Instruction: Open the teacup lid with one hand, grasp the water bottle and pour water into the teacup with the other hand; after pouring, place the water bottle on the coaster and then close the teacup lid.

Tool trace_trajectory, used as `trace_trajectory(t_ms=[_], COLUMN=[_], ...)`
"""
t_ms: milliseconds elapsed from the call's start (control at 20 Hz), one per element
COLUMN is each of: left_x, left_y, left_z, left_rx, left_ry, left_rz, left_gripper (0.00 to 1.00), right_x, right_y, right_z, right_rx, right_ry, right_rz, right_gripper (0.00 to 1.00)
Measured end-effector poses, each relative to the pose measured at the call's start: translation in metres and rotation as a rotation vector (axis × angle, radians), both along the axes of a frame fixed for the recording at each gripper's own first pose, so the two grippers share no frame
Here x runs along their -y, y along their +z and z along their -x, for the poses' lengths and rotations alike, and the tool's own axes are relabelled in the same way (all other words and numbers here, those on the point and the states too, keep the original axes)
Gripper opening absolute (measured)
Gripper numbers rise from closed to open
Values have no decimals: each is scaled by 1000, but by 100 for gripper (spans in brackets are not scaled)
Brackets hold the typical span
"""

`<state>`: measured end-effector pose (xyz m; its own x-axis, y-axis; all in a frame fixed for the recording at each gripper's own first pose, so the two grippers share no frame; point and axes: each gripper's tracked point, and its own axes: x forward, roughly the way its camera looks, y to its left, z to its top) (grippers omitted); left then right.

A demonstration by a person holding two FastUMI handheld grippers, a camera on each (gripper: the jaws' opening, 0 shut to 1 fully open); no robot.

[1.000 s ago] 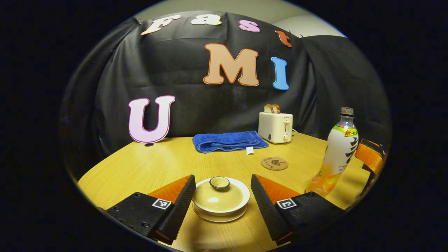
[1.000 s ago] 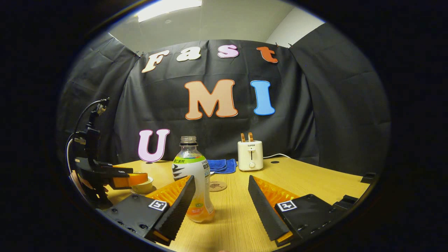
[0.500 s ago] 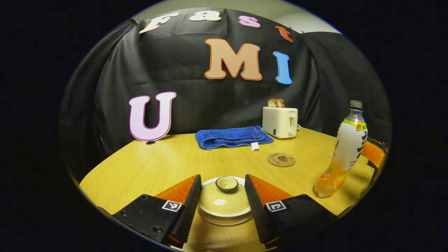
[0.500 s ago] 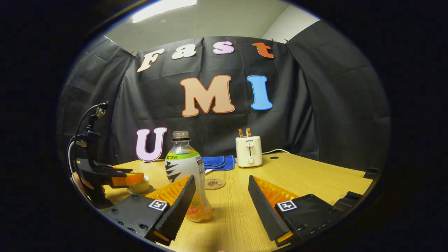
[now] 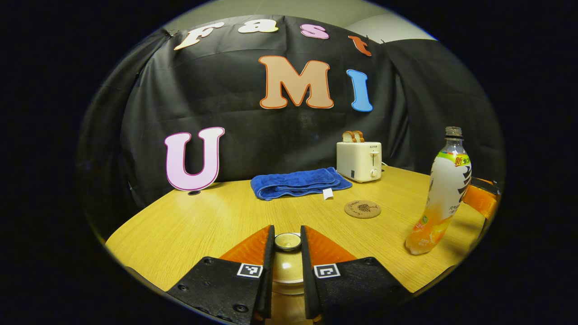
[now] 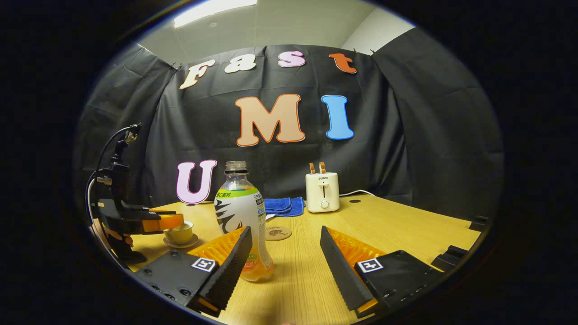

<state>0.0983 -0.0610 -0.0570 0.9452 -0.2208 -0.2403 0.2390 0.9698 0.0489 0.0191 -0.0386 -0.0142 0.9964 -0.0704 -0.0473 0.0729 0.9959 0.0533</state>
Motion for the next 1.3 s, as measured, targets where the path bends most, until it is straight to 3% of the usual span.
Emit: trace_trajectory(t_ms=[200,700,900,1300], left_x=[-4,-40,-55,-78], left_y=[9,36,39,51], left_z=[-1,18,31,47], left_rx=[7,55,57,79], left_ry=[17,89,116,156], left_rz=[39,53,61,59], left_gripper=[23,23,23,23], right_x=[-3,-50,-58,-65], right_y=[8,4,-8,-31], right_z=[4,-4,-15,-31], right_rx=[19,2,-43,-125], right_ry=[11,139,149,132], right_rz=[8,40,23,28], right_gripper=[94,97,94,97])
